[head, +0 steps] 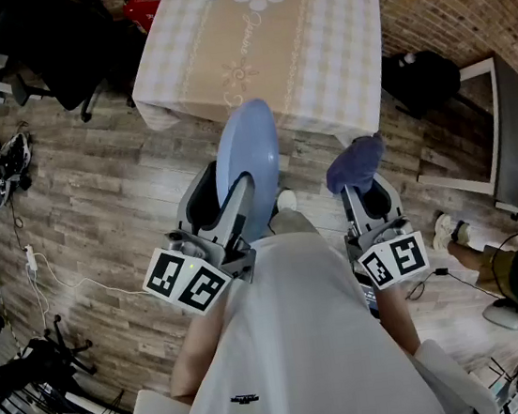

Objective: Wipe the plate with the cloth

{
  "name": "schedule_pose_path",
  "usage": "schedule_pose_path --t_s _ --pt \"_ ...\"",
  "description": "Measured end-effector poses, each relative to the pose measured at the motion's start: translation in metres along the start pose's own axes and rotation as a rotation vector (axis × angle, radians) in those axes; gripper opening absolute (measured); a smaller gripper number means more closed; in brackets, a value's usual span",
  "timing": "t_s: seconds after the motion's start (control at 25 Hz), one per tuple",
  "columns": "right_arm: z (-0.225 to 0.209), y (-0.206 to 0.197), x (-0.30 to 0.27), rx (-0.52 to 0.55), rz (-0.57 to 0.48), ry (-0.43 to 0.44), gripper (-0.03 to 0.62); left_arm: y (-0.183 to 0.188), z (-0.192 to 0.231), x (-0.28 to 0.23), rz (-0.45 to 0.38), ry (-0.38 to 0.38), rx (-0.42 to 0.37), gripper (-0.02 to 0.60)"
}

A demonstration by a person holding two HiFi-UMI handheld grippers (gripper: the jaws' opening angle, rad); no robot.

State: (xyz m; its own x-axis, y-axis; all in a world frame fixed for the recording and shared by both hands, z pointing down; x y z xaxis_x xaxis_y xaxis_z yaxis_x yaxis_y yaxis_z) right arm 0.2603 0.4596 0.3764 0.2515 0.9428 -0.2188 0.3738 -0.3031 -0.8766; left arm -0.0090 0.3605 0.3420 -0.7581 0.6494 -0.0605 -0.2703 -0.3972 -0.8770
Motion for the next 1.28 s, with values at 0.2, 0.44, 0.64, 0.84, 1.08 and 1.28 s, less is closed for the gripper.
schedule_pose_path --t_s 0.2,0.44,0.64,0.84,1.08,1.28 --pt "-0.022 0.01 0.012 -0.014 0.006 0.039 0.114 -0.011 -0.027 -0.009 0.002 0.033 0.002 0.25" --pt "-0.058 0.019 0.019 -0.018 0.013 0.078 0.114 -0.03 -0.048 -0.023 0.007 0.085 -0.002 0.25" --pt "-0.081 0.015 0.024 -0.097 -0.008 0.093 0.114 -0.043 -0.058 -0.028 0.003 0.122 0.002 0.25" --pt "-0.088 0.022 0.014 -0.082 -0.005 0.113 0.114 -0.035 -0.055 -0.037 -0.003 0.139 -0.014 0.25" --pt "-0.084 0.023 -0.032 -0.095 0.012 0.137 0.114 -0.027 -0.026 -0.063 -0.008 0.104 0.011 0.25" --pt "-0.067 0.033 -0.103 -0.083 0.01 0.129 0.114 0.008 0.036 -0.099 -0.031 0.061 0.021 0.25"
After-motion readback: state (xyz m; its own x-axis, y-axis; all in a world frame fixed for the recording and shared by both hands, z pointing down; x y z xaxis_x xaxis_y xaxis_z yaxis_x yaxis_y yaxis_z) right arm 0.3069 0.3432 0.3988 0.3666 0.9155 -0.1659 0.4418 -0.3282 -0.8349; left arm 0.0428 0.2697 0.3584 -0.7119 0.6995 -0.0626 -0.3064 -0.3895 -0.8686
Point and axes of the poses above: the fingertips, and each gripper's own axes: x backward along the fingers, z to its left, y out of its top, the point moved 9 cm from there along x, backward along the fingers, and after that the axes turned 12 degrees about -x, right-handed, at the moved point
